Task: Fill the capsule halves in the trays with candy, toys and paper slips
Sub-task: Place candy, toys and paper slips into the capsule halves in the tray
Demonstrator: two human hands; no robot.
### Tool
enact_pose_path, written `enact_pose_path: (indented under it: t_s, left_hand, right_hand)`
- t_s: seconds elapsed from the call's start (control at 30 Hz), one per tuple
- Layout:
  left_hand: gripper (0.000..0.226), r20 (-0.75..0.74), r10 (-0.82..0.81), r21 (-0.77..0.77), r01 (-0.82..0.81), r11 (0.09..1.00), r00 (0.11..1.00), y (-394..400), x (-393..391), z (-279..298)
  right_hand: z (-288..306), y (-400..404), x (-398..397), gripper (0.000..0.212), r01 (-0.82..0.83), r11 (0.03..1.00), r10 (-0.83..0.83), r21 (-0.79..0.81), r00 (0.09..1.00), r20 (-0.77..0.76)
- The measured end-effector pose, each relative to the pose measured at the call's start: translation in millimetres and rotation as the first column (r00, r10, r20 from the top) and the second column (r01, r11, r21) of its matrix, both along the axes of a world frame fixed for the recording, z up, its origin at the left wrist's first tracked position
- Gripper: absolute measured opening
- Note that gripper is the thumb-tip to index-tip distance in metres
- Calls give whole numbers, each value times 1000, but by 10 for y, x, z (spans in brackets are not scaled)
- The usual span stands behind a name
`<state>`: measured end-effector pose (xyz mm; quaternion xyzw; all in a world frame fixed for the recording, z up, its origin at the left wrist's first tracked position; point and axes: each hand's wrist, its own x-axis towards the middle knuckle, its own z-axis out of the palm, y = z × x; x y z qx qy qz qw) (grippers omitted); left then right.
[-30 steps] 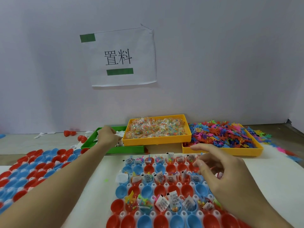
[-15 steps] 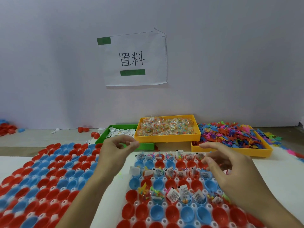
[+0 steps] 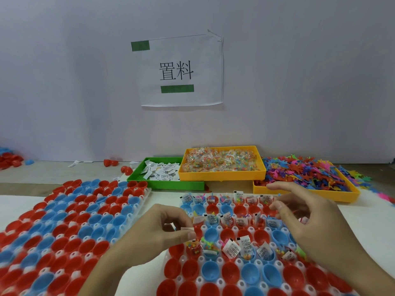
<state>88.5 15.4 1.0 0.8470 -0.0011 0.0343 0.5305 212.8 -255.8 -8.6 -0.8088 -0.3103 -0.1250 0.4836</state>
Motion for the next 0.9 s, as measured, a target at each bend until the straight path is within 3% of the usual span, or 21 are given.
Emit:
enact_pose_path:
  t_s: [0.3, 0.6, 0.9]
  left_hand:
    - [13, -38, -1, 193, 9, 981, 999, -50, 6, -8]
    - [12, -73, 1, 260, 18, 966, 997, -55, 64, -103]
    - [24, -14, 43, 338, -35, 941, 999, -16, 67, -124]
  right_hand:
    - [23, 2, -14, 37, -1, 1000, 1, -11, 1000, -16]
    - [28, -9, -10, 37, 1, 1000, -1, -9, 1000, -12]
    - [19, -6, -3, 38, -1, 1000, 1, -7, 1000, 2]
